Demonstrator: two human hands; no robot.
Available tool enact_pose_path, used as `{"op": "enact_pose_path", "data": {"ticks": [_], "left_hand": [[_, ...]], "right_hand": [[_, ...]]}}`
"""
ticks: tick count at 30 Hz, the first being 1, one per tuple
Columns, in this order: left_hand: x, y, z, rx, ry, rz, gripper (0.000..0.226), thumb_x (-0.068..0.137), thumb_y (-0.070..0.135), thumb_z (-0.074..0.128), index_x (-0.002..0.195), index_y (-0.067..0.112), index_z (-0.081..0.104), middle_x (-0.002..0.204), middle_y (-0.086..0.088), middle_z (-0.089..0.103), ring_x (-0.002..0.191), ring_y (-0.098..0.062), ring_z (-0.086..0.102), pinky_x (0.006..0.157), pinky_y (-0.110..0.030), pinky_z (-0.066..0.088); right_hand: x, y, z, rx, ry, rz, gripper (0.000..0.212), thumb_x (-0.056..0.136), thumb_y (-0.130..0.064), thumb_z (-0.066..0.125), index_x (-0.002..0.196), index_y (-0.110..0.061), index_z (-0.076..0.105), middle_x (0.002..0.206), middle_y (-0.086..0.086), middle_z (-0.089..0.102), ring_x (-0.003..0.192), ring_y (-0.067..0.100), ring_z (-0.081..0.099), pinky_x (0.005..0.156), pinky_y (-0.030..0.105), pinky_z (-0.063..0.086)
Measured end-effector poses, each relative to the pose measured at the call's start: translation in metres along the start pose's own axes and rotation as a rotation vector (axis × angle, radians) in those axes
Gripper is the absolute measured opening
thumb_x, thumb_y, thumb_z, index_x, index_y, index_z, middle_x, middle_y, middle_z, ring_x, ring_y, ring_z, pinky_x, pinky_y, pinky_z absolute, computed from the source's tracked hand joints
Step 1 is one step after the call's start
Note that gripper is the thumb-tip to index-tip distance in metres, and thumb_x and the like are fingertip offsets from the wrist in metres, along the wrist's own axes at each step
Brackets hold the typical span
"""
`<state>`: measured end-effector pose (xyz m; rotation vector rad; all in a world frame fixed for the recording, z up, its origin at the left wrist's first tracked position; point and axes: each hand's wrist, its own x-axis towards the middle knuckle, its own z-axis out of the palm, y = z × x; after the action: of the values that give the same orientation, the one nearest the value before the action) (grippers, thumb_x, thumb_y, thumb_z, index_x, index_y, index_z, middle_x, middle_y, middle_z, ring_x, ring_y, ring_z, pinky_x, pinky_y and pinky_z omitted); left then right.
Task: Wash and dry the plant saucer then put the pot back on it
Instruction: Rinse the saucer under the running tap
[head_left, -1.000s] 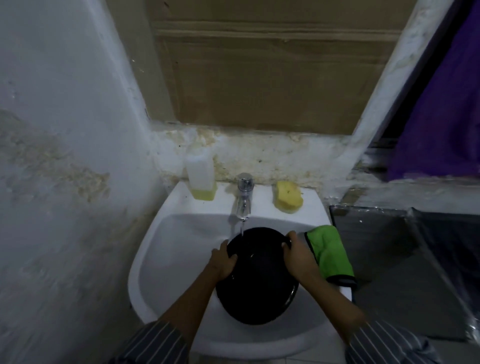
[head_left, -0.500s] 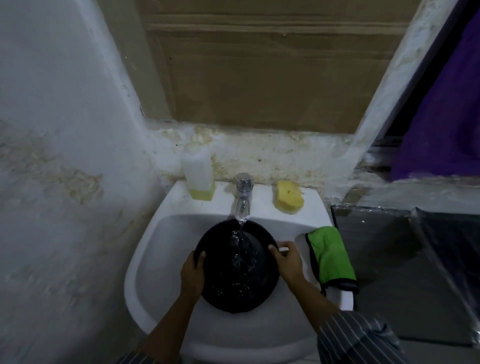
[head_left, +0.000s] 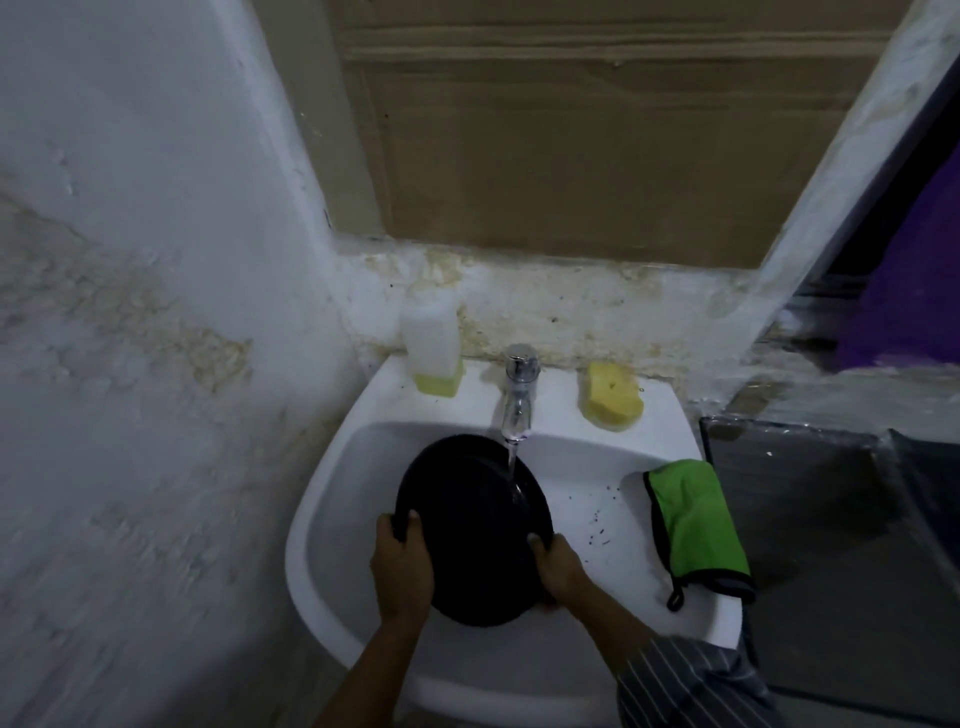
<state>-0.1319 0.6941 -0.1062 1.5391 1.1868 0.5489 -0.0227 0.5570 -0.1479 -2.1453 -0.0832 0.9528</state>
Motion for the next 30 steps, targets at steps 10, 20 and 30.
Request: {"op": "enact_pose_path", "data": {"ticks": [10,20,30], "left_hand": [[-0.001,0.012,-0.004,0.111,-0.192,-0.146,0.048,0.098,0.023,0.04,0.143,0.014,0.027,0.135,-0.015,0.048,0.119,-0.033,0.049,0.092,-0.034,0.039],[0.018,0.045,-0.012,0.129,-0.347,-0.335,0.048,0.094,0.036,0.043,0.139,0.022,0.03,0.121,-0.014,0.047,0.076,-0.031,0.057,0.043,-0.032,0.052],[0.012,0.041,-0.02,0.138,-0.393,-0.316,0.037,0.094,0.033,0.043,0.126,0.015,0.04,0.106,-0.014,0.052,0.065,-0.035,0.065,0.039,-0.027,0.05]], "right_hand": [[-0.012,-0.048,-0.049,-0.585,0.383,-0.249,0.022,0.094,-0.019,0.041,0.1,-0.005,0.058,0.109,0.013,0.061,0.104,0.027,0.058,0.078,0.034,0.049],[-0.032,-0.163,-0.088,-0.358,0.372,-0.908,0.055,0.089,-0.018,0.051,0.141,-0.013,0.035,0.149,0.011,0.035,0.139,0.024,0.029,0.111,0.037,0.031],[-0.027,-0.131,-0.065,-0.571,0.297,-0.989,0.058,0.092,-0.022,0.051,0.145,-0.011,0.031,0.156,0.008,0.024,0.146,0.02,0.014,0.118,0.033,0.017]]}}
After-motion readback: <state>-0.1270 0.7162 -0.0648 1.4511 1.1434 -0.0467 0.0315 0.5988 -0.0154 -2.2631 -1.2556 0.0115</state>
